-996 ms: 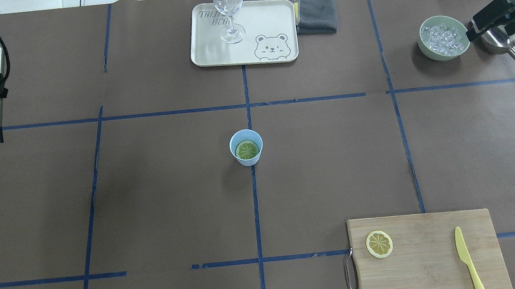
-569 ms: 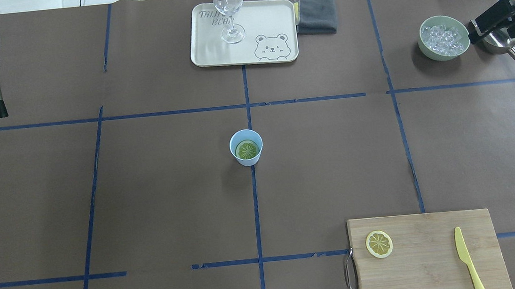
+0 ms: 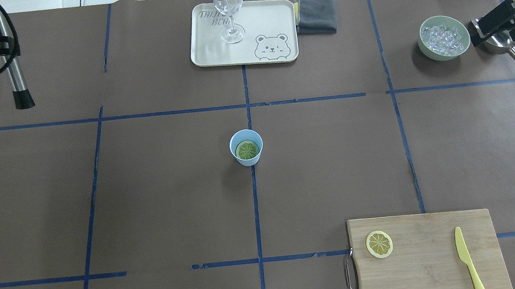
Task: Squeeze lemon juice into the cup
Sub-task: 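Lift the steel rod upright with the left gripper toward the cup, then push the steel rod down into the blue cup to press the lemon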
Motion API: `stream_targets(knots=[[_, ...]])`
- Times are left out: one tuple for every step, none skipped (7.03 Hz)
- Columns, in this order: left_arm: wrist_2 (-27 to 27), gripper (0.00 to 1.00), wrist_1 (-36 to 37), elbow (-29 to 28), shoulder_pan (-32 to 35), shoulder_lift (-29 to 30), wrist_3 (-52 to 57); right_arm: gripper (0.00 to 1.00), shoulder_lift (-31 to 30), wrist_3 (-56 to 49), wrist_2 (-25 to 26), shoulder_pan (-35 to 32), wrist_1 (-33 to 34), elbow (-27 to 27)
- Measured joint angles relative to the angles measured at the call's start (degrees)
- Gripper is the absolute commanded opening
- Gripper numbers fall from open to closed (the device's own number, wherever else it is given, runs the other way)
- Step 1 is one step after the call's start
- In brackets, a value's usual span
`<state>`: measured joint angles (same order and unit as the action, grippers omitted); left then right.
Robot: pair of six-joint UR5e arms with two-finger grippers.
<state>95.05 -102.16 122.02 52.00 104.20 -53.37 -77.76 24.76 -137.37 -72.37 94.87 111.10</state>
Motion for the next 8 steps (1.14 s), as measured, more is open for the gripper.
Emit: stream_targets(knots=[[-4.7,0.0,-1.0,0.7,-4.1,0.9,-3.0,1.0,-0.1,0.1,0.0,0.0,0.0,0.0],[-8.9,0.0,-1.0,0.7,-7.7,3.5,-4.1,1.0,-0.1,0.3,-0.1,0.0,0.0,-0.1],[-13.8,0.0,-0.9,0.0,-11.2,6.0,-4.6,1.0,-0.2,0.6,-0.1,0.0,0.0,-0.1],[-18.8,0.0,-1.8,-0.2,-14.6,7.8,-5.8,1.0,-0.3,0.7,-0.1,0.0,0.0,-0.1],[-23.2,0.0,-3.2,-0.3,-17.9,9.9,-8.4,1.0,-0.5,0.7,-0.1,0.0,0.0,-0.2],[-28.2,0.0,-4.6,-0.9,-21.9,11.8,-10.7,1.0,-0.6,0.7,0.0,0.0,0.0,-0.3],[-35.6,0.0,-7.1,-3.3,-27.3,13.7,-11.7,1.0,-0.7,0.7,0.0,0.0,0.0,-0.4],[-42.5,0.0,-10.1,-7.3,-32.1,15.5,-12.0,1.0,-0.9,0.7,0.0,0.0,0.1,-0.4]])
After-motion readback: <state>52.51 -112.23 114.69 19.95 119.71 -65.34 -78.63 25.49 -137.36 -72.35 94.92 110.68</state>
